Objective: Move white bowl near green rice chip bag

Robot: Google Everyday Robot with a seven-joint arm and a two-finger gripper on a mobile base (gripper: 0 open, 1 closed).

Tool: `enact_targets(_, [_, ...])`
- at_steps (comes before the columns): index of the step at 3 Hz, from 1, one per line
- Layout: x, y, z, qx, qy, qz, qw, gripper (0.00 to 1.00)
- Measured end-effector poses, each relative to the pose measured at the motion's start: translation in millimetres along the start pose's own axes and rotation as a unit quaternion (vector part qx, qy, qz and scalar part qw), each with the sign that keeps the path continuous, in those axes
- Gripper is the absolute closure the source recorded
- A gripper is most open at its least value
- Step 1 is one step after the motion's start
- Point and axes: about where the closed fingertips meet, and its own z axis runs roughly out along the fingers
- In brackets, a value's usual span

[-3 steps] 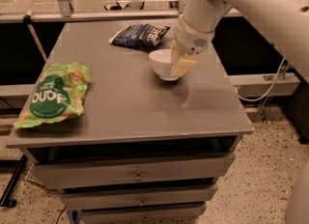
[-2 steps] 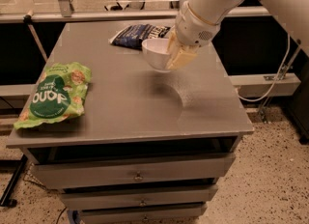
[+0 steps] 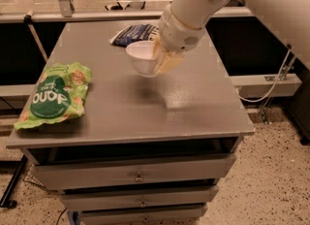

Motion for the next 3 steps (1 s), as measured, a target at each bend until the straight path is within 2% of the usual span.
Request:
enact_targets(1, [-33, 4, 12, 0.001, 0.010, -0.063, 0.9979, 1.00])
enact_targets(2, [-61, 9, 30, -0.010, 0.008, -0.116, 0.9931, 1.00])
enact_targets(3, [-85, 21, 50, -0.024, -0.005, -0.154, 0.9877, 1.00])
